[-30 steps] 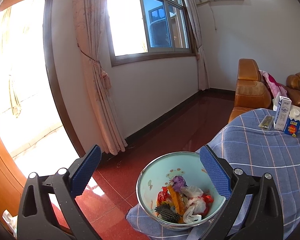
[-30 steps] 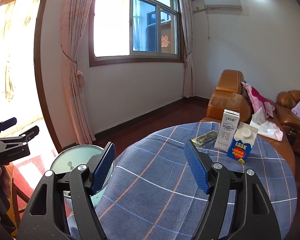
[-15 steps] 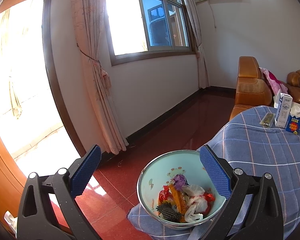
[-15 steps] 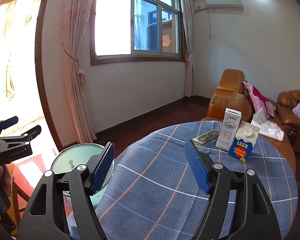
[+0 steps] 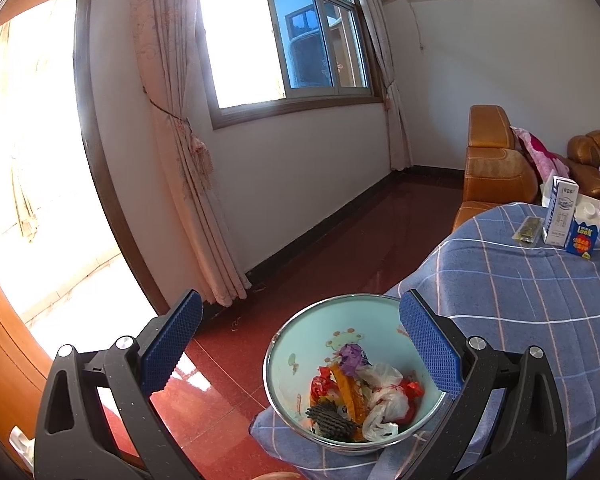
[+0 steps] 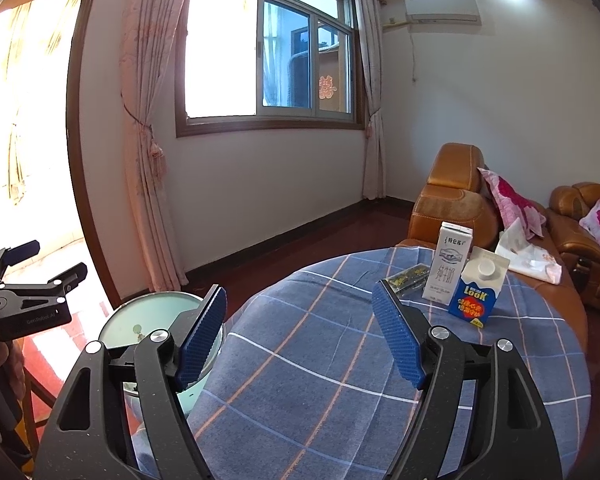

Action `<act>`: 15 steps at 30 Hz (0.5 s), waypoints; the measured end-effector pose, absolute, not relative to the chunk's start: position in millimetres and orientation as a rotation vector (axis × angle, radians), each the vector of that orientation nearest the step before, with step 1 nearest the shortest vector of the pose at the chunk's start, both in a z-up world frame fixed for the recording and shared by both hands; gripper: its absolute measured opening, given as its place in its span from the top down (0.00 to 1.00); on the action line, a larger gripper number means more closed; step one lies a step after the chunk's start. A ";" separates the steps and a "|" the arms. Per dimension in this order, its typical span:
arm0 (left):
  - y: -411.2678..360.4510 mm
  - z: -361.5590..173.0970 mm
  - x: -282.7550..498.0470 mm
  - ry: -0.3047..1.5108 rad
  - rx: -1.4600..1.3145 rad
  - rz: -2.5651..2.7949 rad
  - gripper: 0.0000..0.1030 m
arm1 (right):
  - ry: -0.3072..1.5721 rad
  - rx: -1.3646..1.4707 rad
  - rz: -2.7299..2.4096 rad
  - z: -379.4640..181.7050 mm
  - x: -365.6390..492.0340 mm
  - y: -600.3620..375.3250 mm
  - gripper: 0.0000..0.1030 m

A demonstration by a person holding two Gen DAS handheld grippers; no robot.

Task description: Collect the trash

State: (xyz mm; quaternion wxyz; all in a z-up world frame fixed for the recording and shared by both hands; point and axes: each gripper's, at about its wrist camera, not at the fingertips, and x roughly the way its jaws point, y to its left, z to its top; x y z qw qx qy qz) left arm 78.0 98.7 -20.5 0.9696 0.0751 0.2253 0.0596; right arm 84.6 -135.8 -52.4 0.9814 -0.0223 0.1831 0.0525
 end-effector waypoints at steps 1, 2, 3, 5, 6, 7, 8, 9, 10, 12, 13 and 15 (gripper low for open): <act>98.8 -21.2 78.5 0.459 0.150 0.119 0.06 | 0.368 -0.046 0.105 -53.0 83.7 -135.5 0.27; 99.0 -21.7 79.0 0.461 0.150 0.122 0.06 | 0.368 -0.046 0.104 -53.4 83.6 -135.2 0.27; 99.5 -22.1 79.4 0.463 0.151 0.124 0.06 | 0.369 -0.046 0.104 -53.5 83.3 -135.9 0.27; 99.7 -23.0 80.2 0.466 0.157 0.126 0.06 | 0.371 -0.045 0.104 -54.1 83.4 -135.5 0.27; 99.4 -23.3 80.3 0.466 0.159 0.125 0.06 | 0.372 -0.045 0.104 -54.3 82.9 -135.8 0.27; 98.4 -24.0 80.3 0.467 0.164 0.125 0.06 | 0.374 -0.044 0.105 -54.6 83.3 -135.9 0.27; 97.3 -24.5 80.3 0.468 0.169 0.126 0.06 | 0.374 -0.044 0.105 -55.2 83.1 -136.5 0.27; 96.9 -24.7 80.1 0.469 0.168 0.125 0.06 | 0.374 -0.045 0.104 -55.3 82.9 -136.7 0.26; 96.5 -24.6 80.1 0.470 0.166 0.119 0.06 | 0.375 -0.044 0.105 -55.2 82.9 -137.1 0.26; 95.2 -23.6 80.7 0.469 0.168 0.121 0.06 | 0.379 -0.045 0.103 -56.2 83.1 -138.3 0.26; 95.2 -23.1 80.5 0.467 0.170 0.129 0.06 | 0.380 -0.046 0.102 -56.9 83.2 -139.3 0.25; 95.3 -22.3 80.3 0.467 0.168 0.119 0.06 | 0.392 -0.055 0.095 -59.6 84.5 -143.7 0.23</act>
